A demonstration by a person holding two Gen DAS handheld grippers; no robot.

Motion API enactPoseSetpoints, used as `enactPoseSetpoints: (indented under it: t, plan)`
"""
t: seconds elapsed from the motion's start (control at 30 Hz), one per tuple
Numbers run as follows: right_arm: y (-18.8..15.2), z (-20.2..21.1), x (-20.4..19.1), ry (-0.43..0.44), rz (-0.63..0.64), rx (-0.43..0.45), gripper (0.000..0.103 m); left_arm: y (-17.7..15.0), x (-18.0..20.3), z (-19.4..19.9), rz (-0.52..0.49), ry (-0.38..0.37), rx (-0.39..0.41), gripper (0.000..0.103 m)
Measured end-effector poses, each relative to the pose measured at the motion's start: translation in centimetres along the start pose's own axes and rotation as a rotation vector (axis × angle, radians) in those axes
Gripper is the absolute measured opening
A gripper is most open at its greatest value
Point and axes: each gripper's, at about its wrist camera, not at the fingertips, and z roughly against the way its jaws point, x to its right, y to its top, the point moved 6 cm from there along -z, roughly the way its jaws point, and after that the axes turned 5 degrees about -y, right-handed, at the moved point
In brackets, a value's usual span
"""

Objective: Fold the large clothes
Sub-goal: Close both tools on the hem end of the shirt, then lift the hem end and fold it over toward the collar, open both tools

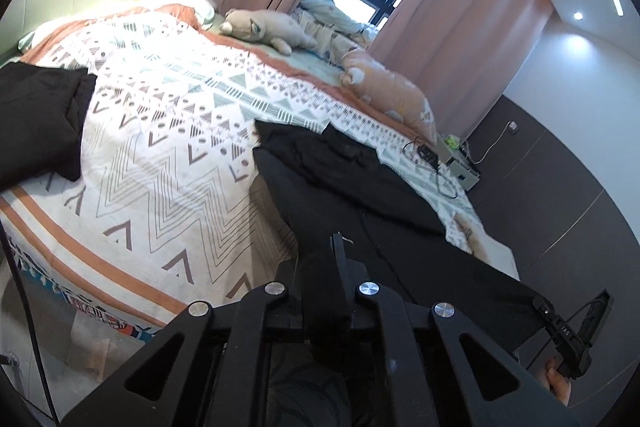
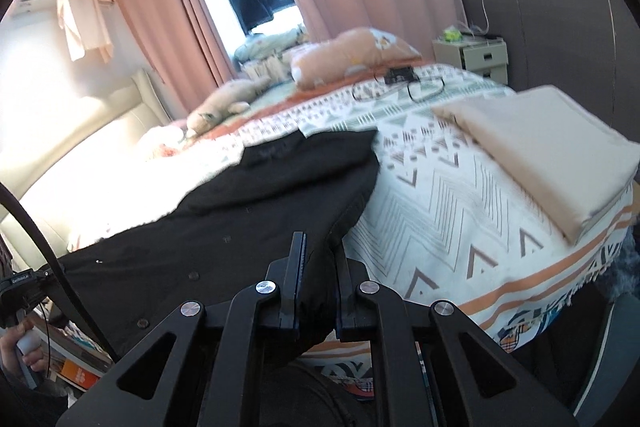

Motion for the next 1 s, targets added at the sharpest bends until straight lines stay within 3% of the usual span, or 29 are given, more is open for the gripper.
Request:
enactPoseSetpoints:
  t: [0.27, 0.53, 0.83, 1.0]
  plan:
    - [1.2, 5.9, 0.7, 0.078, -0.011, 0.108, 0.007, 1.0, 3.7, 6.3, -0.033, -0.069, 0.107, 0.009]
    - [1.1, 10.1, 2.1, 0.132, -0.011, 0.194, 0.007, 0.9, 5.6, 11.0, -0.058, -0.087, 0.193, 0.009]
    - [-0.5, 8.2, 3.6, 0.117, -0.001, 0.197, 0.007, 0.2, 4.7, 10.8, -0.046, -0.081, 0.203, 0.009]
    - [-0.1, 6.9, 3.5, 0.110, -0.011, 0.180, 0.007, 1.6, 4.7, 9.2, -0.045, -0.068, 0.202, 0.009]
